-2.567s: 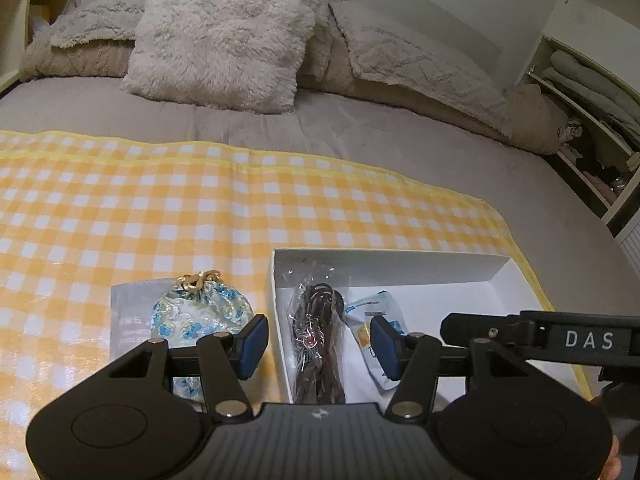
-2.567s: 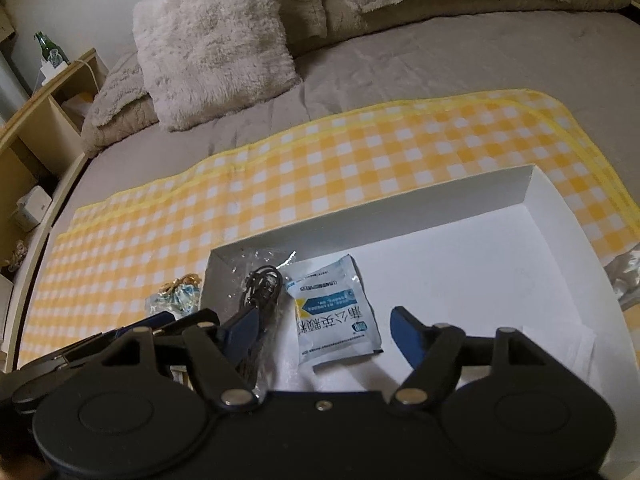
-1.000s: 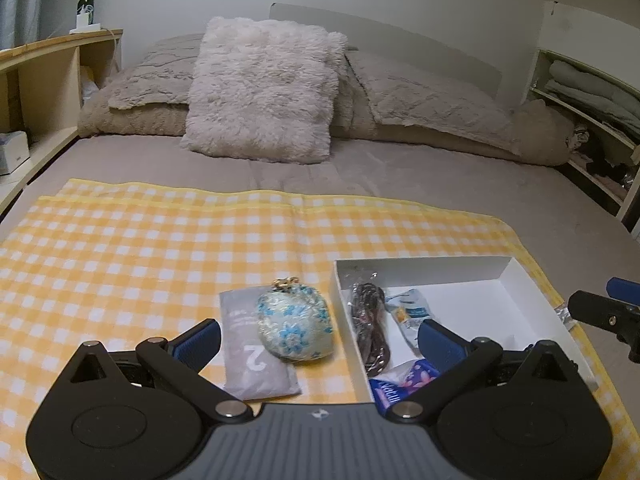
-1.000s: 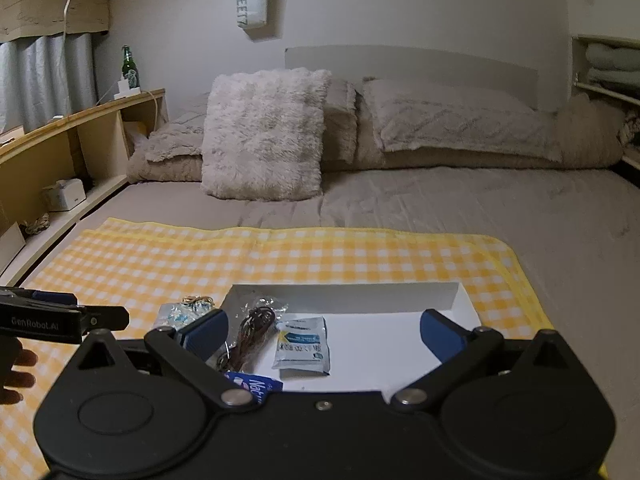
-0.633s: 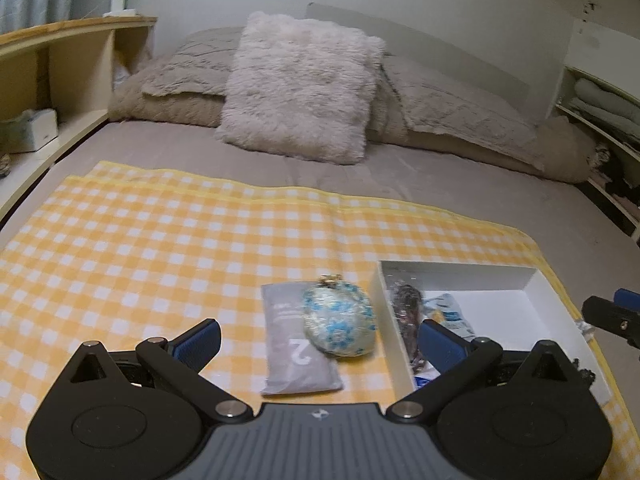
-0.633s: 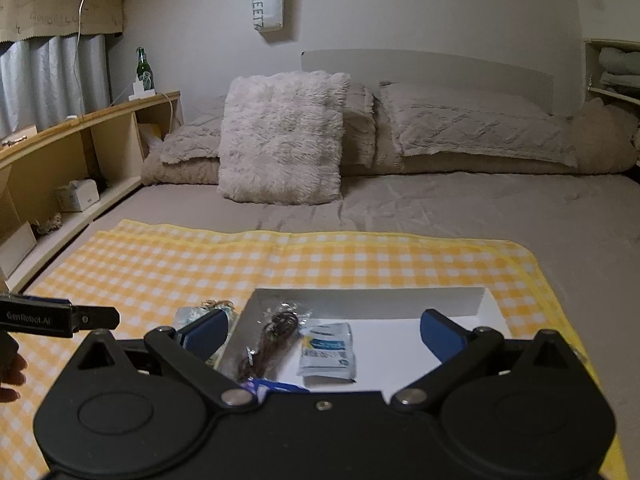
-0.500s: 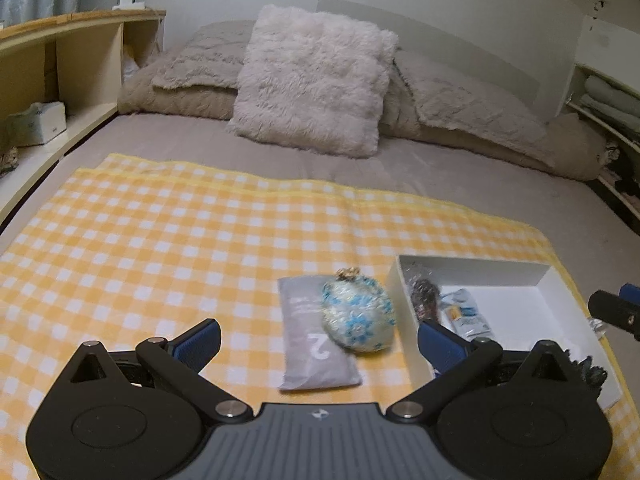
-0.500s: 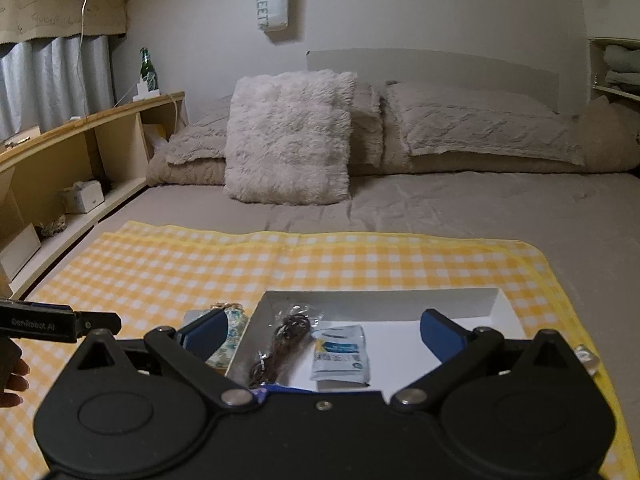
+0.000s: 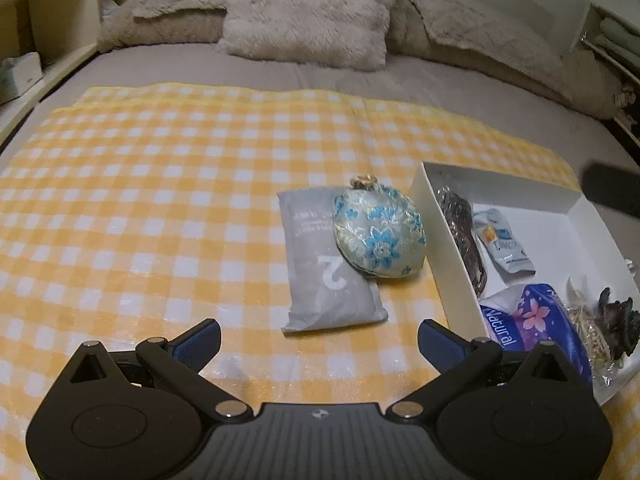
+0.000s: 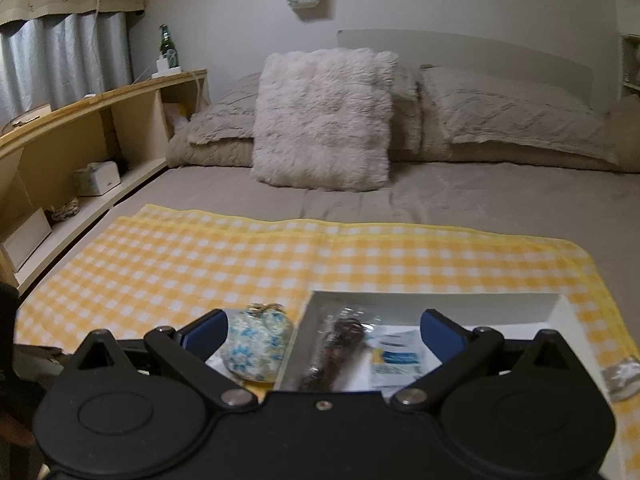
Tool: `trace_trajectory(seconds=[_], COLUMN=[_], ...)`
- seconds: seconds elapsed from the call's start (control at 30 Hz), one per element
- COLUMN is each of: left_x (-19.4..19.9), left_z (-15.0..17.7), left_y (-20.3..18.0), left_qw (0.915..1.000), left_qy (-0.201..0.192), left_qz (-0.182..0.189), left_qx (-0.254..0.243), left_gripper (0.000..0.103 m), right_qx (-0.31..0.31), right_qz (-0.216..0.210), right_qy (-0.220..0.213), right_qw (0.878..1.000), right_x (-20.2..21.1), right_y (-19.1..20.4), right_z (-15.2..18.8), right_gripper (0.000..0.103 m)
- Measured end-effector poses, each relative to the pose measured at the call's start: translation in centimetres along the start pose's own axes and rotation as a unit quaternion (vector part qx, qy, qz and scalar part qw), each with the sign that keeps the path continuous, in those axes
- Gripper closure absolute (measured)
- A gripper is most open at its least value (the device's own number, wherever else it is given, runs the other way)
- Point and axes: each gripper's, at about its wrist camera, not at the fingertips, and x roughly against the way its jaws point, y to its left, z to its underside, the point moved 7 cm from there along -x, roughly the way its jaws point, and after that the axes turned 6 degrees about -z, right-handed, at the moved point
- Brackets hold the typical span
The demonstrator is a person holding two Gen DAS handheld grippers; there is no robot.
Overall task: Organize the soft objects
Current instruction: 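Move the left tool to the grey printed pouch while the right tool approaches the floral pouch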
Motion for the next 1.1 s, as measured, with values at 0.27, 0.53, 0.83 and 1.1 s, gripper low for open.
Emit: trace_trajectory(seconds=[0.27,0.53,0.83,1.1], left_x=[-2.7,-5.2,-7.5,-7.4], left_z=[-0.7,-1.9,-2.4,-2.2], left_y=[-1.5,-2.2,-1.2,-0.3], left_qw=[0.9999,0.9998,0.9995,0.9991], left_qy=[0.011,-0.005,-0.017,-0.021], left_qz=[0.005,0.013,-0.002,0.012], left_qx=[-0.011,-0.013,-0.026,-0.034], left_gripper=[0.000,0.000,0.026,0.047], right_qx=[0.018,-0.002,-0.044,-0.019], right_qz=[-0.029,-0.046,-0.115,-0.109], right_qy=[0.038,0.077,0.121,0.162], right_qw=[0.999,0.996,0.985,0.980], right_x=[-4.4,-8.6,-12.8,-15.9], right_y=[2.6,2.4,3.7,4.5], right_z=[-0.7,-0.6,0.5,2.4], right_gripper=[0.000,0.001,0.027,0.033])
